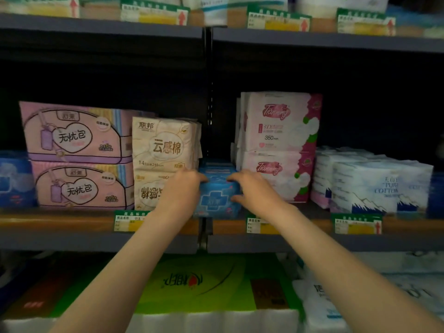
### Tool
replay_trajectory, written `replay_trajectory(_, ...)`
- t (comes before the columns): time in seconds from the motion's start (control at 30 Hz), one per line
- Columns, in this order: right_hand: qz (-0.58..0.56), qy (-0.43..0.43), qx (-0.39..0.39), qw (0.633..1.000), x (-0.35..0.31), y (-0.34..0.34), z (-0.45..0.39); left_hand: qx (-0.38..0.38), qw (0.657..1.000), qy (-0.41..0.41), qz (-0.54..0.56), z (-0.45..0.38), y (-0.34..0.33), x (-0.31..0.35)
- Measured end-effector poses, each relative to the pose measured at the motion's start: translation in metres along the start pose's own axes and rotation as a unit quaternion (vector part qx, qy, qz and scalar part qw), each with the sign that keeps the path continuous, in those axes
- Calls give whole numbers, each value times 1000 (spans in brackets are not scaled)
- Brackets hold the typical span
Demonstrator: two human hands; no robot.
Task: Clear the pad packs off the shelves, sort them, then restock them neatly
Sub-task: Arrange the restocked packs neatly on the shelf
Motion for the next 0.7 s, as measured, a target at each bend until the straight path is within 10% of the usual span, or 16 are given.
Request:
replay_trajectory(0.4, 26, -36, -6, 999, 4, -1, -2, -36, 994, -62, -80, -3, 0, 6)
replay_trajectory(0.7, 103, -162, 107, 976, 137, 152, 84, 46, 978, -185, 87, 6, 45, 116)
Point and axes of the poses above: each hand's wrist, its own z-axis away from the middle knuckle, its own y-axis out of the back of the hand, x = y × z, the point moved 7 cm from there along -z, towards the middle knuckle, and after that the axes turned 1 degree about -z, right-handed, at the moved point
